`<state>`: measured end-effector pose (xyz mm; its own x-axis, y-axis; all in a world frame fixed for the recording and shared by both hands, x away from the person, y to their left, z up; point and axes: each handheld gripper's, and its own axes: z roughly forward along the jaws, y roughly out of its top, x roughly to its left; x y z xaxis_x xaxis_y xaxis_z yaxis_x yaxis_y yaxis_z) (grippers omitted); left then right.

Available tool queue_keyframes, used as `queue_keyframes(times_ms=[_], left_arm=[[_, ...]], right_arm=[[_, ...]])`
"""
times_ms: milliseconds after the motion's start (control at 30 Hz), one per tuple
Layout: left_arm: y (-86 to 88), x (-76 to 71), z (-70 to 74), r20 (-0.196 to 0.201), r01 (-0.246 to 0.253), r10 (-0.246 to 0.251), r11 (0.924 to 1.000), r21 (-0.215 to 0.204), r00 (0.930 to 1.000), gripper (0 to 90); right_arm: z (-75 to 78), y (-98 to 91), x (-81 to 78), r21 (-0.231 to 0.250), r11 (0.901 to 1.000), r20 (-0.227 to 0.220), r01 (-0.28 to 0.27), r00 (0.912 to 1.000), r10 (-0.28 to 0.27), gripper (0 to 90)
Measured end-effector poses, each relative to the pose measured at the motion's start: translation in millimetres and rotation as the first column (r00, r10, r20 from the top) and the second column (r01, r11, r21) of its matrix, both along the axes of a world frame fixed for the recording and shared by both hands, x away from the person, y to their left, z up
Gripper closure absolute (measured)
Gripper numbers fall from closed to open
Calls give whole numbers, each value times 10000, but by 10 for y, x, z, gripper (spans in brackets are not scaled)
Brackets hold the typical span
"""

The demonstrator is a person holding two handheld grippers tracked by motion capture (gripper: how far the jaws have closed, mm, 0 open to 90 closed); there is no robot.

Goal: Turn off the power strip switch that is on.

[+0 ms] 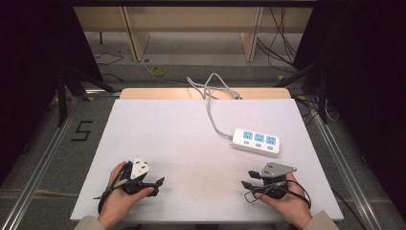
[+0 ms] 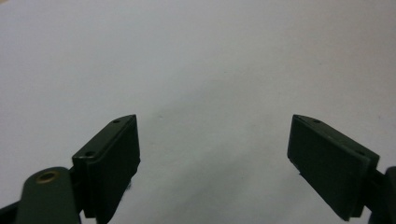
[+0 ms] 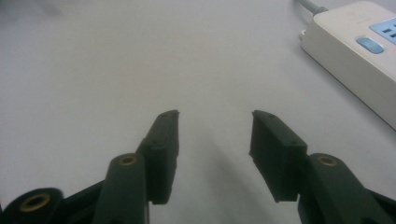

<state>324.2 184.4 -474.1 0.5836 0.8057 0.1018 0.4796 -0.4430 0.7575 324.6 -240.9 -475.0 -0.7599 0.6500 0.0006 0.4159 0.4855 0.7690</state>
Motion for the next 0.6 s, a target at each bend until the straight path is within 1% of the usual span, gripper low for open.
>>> queue_keyframes(times_ms=[67, 200, 233, 333, 433, 467, 600], left_arm=[[0, 2, -11, -65, 18, -17, 10000, 56, 10000, 168], [-3, 1, -13, -51, 26, -25, 10000, 46, 10000, 168], [-3, -2, -18, -114, 45, -45, 10000, 66, 9999, 168], [-4, -2, -22, -137, 32, -31, 10000, 80, 9999, 170], [-7, 0, -24, -153, 18, -17, 10000, 69, 9999, 171], [-10, 1, -28, -183, 5, -4, 10000, 43, 9998, 171], [-12, -4, -39, -279, -63, 62, 10000, -36, 9996, 172]], right_arm=[[3, -2, -1, -65, 10000, -28, 6, 10000, -6, 592], [15, -8, -6, -283, 9996, -34, 13, 10000, -14, 686], [19, -7, -10, -323, 9995, -58, 15, 10000, -17, 713], [23, -3, -14, -581, 9983, 24, -63, 10000, 65, 805], [33, -5, -10, -800, 9968, 94, -28, 9999, 36, 883], [39, -6, -5, -867, 9962, 102, -10, 9999, 19, 900], [56, -6, 17, -1026, 9947, 127, 124, 9999, -112, 900]])
